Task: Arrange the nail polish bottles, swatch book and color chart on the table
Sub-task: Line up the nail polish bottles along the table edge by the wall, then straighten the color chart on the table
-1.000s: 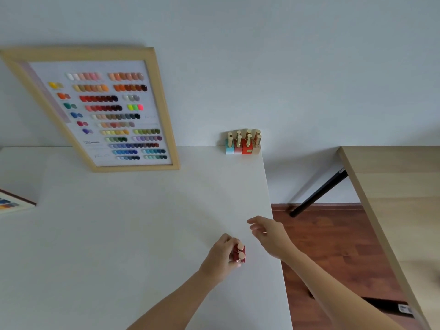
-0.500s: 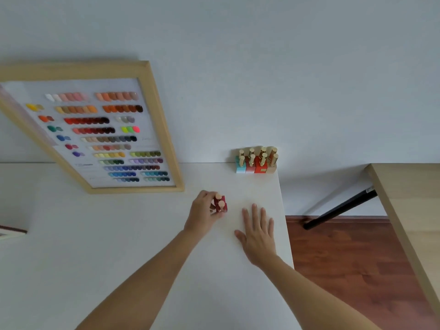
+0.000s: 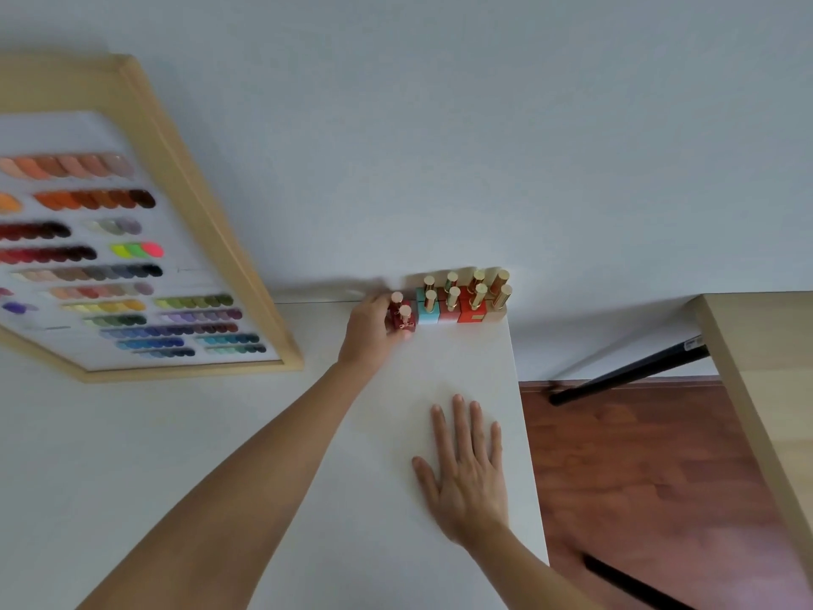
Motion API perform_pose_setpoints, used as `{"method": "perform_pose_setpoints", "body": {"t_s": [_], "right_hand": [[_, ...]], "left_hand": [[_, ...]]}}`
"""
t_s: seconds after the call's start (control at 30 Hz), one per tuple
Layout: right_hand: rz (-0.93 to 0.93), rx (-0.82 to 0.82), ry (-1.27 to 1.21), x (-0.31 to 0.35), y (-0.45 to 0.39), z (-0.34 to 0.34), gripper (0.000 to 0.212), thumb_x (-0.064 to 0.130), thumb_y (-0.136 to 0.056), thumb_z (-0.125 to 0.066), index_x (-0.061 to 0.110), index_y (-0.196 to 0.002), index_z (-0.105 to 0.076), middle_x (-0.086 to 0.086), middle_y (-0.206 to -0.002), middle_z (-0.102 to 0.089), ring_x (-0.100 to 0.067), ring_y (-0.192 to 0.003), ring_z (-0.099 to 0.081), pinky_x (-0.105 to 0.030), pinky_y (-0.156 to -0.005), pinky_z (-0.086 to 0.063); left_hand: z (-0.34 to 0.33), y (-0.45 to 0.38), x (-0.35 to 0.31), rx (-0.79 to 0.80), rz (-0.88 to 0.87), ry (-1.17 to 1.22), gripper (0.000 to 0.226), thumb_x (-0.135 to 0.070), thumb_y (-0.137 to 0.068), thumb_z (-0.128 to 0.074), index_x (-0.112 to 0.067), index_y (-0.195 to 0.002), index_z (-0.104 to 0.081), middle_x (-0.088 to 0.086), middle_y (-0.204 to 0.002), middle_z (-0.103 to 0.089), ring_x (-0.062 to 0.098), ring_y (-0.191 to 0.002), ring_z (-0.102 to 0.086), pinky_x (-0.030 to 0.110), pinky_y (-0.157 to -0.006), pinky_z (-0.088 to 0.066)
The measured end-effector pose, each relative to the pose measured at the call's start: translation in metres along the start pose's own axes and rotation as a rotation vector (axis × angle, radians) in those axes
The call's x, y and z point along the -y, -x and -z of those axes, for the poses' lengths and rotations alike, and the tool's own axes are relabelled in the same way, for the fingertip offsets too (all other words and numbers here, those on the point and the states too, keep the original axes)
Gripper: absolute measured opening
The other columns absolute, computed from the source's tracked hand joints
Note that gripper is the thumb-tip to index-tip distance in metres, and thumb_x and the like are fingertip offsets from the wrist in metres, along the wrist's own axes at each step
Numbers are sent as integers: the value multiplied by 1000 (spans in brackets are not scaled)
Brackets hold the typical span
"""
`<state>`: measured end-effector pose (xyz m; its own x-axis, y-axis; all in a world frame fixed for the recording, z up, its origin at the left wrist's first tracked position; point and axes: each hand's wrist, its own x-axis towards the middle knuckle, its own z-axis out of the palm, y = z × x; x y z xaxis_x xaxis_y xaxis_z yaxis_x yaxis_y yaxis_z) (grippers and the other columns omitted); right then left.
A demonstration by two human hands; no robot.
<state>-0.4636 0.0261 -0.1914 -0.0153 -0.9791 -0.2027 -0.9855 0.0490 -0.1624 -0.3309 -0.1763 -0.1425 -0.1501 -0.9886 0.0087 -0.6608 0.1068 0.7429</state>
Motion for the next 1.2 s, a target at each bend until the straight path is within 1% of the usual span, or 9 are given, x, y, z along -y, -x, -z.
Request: {"method": "perform_pose_setpoints", "body": {"t_s": [0.13,0.27,0.37,0.57,0.77,0.9,1.03,1.1,1.2], "right_hand": [[-6,-5,4,-1,0,-1,70,59,-94,-20,22,-151,-4,-9,-161,-1,-30,-148,1,-53,-114,-9],[-3,-6,2,-1,0,0,70,59,-93,-20,22,-151,-5,-10,-161,-3,-30,-148,0,-53,-114,-9],[-2,-3,4,0,1,1,70,59,-93,-20,22,-151,-4,-10,-160,-4,-31,-148,0,-53,-114,-9],[-3,-9,0,0,1,3,70,59,-94,-19,22,-151,-3,-10,-160,-3,-31,-148,0,-53,-114,-7],[-6,1,-1,0,1,6,69,59,-94,-18,23,-151,-2,-9,-160,-3,-31,-148,0,-52,-115,-6],[-4,49,-10,3,3,16,70,60,-93,-10,21,-151,-6,-10,-159,-7,-32,-146,-5,-51,-115,-2],[5,168,41,5,3,30,78,65,-82,12,21,-147,18,-8,-156,22,-32,-145,16,-51,-118,5],[15,196,13,12,0,47,70,58,-93,-12,20,-150,1,-10,-160,6,-33,-147,2,-51,-118,-8],[79,145,-113,41,-4,83,52,42,-97,-39,15,-141,-32,-13,-149,-35,-30,-134,-40,-43,-109,-38]], "left_hand": [[-5,-3,1,-66,44,88,43,-2,-65,-81,-1,-105,-63,15,-100,-70,27,-90,-68,38,-83,-56],[-13,-4,1,-104,94,174,37,4,-64,-79,-1,-97,-64,11,-91,-73,15,-77,-67,7,-72,-51],[-16,-5,0,-106,103,193,35,5,-63,-79,-1,-95,-65,8,-89,-72,11,-75,-65,0,-68,-47],[-18,-4,2,-99,124,194,34,3,-65,-79,-4,-97,-65,7,-92,-72,12,-79,-68,4,-71,-49],[-9,16,-13,-56,153,38,41,2,-77,-70,-3,-115,-58,16,-111,-63,28,-104,-61,40,-92,-53],[10,56,-25,52,161,-4,51,-1,-86,-62,-6,-134,-44,15,-129,-53,26,-118,-55,36,-101,-48],[56,104,-24,118,124,65,41,-11,-89,-62,-12,-129,-53,8,-128,-56,15,-106,-61,24,-91,-50],[88,129,-19,121,115,89,35,-12,-90,-61,-13,-124,-57,6,-124,-60,12,-98,-62,21,-86,-50],[144,163,-5,71,114,115,29,-10,-90,-60,-11,-119,-62,7,-116,-66,10,-92,-61,9,-79,-47]]}}
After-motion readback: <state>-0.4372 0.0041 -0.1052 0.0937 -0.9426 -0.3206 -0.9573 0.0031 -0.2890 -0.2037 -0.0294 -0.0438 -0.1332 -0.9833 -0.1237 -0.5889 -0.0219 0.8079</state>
